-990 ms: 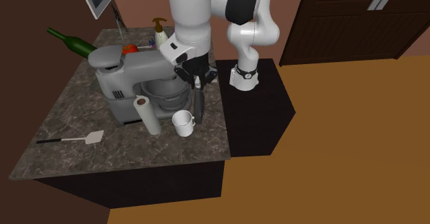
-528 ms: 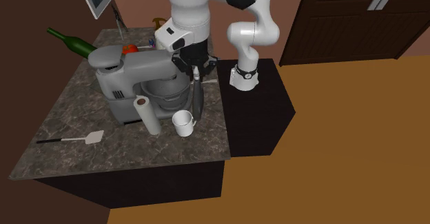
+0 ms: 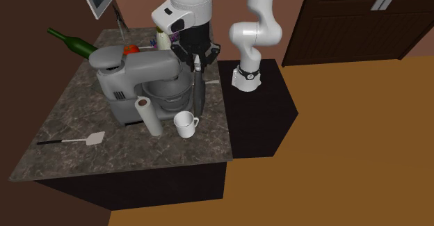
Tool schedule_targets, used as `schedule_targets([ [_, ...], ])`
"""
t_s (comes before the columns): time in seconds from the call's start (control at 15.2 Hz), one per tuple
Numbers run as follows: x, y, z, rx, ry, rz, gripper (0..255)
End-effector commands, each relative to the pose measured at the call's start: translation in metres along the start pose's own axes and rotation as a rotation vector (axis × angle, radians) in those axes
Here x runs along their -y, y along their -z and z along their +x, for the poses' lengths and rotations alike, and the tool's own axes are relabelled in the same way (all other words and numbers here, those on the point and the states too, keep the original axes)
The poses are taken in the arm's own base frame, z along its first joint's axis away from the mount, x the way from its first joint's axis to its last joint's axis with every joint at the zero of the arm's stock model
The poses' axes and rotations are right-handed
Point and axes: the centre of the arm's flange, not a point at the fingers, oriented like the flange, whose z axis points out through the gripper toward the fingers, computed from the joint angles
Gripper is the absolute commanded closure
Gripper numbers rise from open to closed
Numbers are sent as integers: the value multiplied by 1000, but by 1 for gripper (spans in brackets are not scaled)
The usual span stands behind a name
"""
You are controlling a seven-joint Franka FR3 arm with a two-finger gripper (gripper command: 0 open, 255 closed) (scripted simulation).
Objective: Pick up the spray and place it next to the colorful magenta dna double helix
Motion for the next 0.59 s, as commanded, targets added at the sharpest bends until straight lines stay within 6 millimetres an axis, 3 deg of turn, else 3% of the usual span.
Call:
schedule_targets([
  [0.0,-1,11,-1,0,0,0,255],
  [0.53,-3,53,-6,0,0,0,255],
])
